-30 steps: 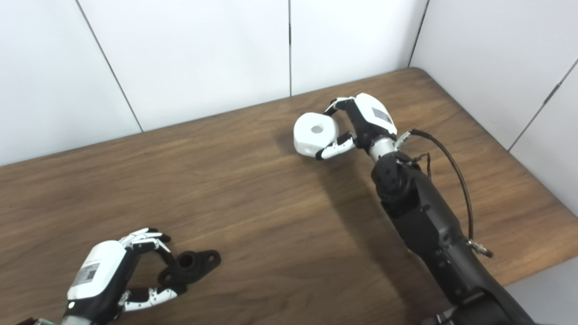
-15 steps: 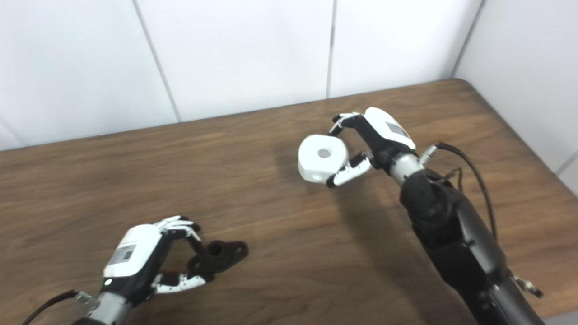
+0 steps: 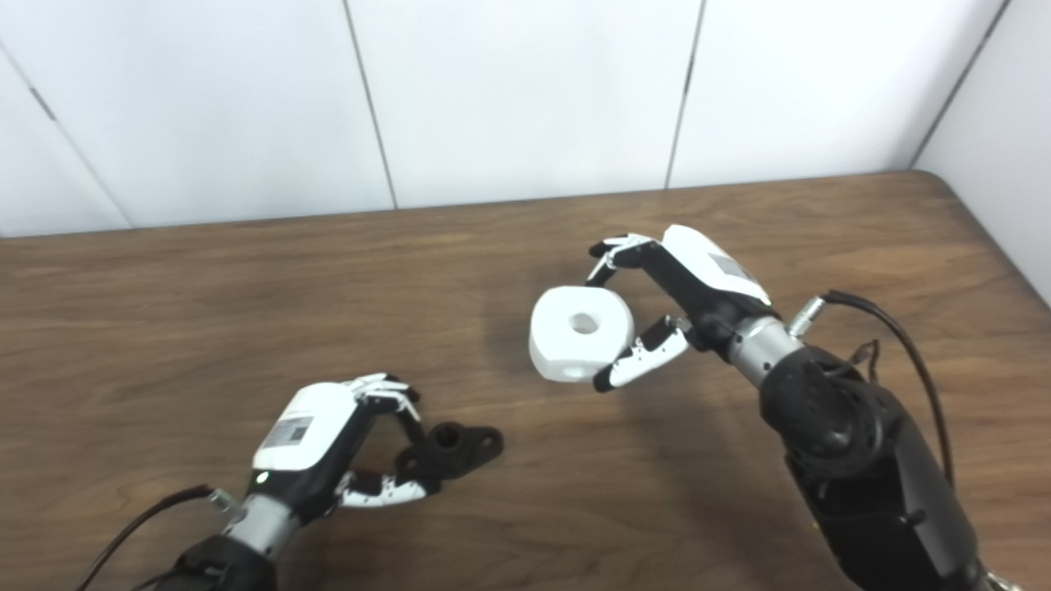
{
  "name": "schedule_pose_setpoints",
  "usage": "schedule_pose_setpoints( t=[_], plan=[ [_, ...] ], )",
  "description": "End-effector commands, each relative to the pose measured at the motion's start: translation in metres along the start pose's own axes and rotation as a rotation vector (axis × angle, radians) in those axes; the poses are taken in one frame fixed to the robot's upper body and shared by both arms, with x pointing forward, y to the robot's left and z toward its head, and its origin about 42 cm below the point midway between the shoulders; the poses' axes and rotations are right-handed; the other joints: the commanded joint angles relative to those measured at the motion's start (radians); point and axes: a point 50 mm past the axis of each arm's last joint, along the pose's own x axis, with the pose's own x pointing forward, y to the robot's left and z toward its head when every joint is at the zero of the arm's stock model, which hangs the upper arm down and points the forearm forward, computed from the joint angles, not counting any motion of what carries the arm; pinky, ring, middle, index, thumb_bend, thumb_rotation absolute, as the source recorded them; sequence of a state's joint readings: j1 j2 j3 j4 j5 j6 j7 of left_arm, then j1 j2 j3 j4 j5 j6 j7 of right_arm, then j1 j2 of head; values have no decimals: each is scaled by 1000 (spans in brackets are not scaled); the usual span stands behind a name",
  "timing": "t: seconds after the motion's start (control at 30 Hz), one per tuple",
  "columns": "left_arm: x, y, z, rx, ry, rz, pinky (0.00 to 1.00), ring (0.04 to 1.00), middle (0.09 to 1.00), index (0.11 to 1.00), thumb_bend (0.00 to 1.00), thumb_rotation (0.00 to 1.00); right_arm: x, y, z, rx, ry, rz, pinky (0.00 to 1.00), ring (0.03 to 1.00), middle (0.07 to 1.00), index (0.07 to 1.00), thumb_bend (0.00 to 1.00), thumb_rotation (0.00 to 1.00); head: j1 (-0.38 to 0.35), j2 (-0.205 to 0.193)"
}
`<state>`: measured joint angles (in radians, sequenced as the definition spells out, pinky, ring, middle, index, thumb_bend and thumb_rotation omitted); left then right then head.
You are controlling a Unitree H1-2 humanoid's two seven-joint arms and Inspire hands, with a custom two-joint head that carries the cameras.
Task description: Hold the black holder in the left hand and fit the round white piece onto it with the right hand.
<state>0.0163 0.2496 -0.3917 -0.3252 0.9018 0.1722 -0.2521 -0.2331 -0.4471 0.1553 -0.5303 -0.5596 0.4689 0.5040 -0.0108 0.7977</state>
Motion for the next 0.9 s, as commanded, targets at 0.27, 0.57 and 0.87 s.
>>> schedule_pose_setpoints(
  t=[0.27, 0.57, 0.87],
  plan=[
    [-2, -20, 6, -24, 53, -145, 848, 864, 769, 486, 522, 49, 1, 2, 29, -5, -113, -2, 982, 943, 857, 485, 523, 142, 24, 17],
    [0, -20, 8, -11, 52, -149, 841, 861, 771, 486, 522, 50, 8, 19, 45, 21, -169, 30, 998, 950, 859, 483, 523, 143, 33, 22],
    [1, -21, 11, -8, 54, -155, 854, 865, 776, 487, 522, 50, 9, 26, 61, 30, -202, 45, 1000, 954, 858, 483, 524, 144, 38, 23]
  ],
)
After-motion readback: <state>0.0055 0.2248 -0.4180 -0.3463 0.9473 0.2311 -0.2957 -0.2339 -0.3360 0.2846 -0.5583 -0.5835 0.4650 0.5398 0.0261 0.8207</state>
